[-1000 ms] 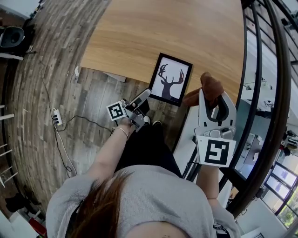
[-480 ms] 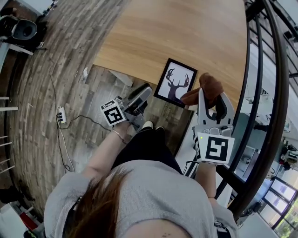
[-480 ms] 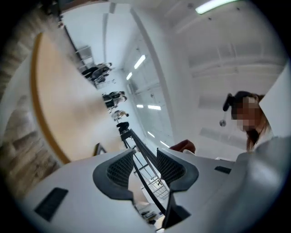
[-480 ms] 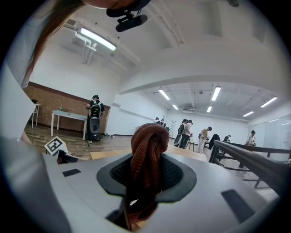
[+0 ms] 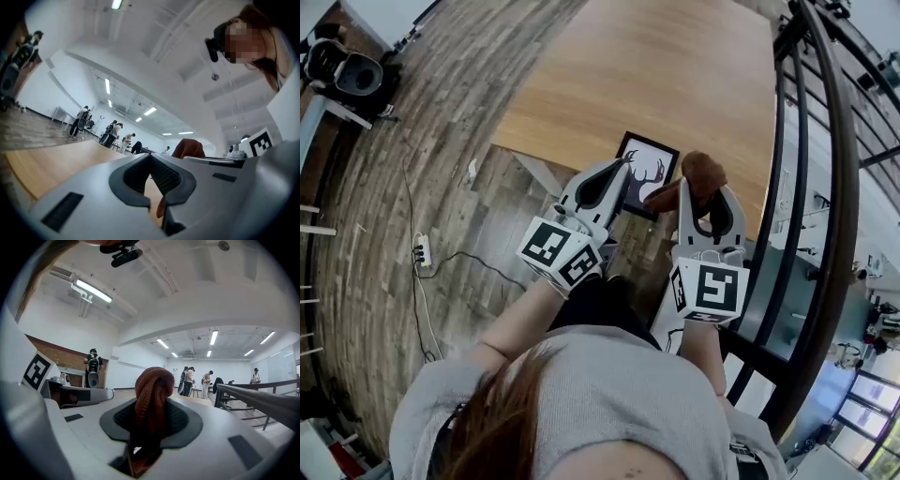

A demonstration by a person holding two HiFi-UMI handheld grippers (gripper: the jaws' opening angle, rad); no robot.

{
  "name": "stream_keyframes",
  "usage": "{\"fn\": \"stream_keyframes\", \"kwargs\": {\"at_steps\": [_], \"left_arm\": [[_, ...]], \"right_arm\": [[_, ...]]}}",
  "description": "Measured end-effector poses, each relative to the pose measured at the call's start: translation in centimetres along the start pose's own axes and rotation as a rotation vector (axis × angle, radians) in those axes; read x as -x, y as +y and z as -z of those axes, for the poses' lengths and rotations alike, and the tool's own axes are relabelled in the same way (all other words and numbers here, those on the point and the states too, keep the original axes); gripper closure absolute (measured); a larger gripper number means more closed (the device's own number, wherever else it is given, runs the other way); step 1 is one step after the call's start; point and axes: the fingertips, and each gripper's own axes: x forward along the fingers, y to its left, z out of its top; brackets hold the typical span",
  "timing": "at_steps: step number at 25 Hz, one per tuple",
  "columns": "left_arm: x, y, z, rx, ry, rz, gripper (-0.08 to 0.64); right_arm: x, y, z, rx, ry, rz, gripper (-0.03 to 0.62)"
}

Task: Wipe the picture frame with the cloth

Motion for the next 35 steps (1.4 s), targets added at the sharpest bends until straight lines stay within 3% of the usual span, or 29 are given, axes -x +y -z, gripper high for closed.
{"fn": "stream_keyframes", "kwargs": {"at_steps": [8, 13, 23, 35], "left_arm": [[0.5, -4.3, -1.7, -0.195, 0.013, -0.024, 0.552], [3.9, -5.0, -3.1, -0.209, -0.006, -0.017, 0.552], [16.5, -7.1, -3.4, -0.206, 0.018, 0.021, 0.552], [22.0, -11.2, -4.5, -0.214, -0.01, 0.013, 0.552]], "right_arm": [[3.2, 0.9, -1.4, -0.002, -0.051, 0.051, 0.459], [6.2, 4.0, -2.3, 0.004, -0.056, 0.09, 0.459], [15.6, 14.0, -2.1, -0.025, -0.034, 0.163, 0.459], [21.7, 17.6, -3.4, -0.016, -0.043, 0.144, 0.459]]}}
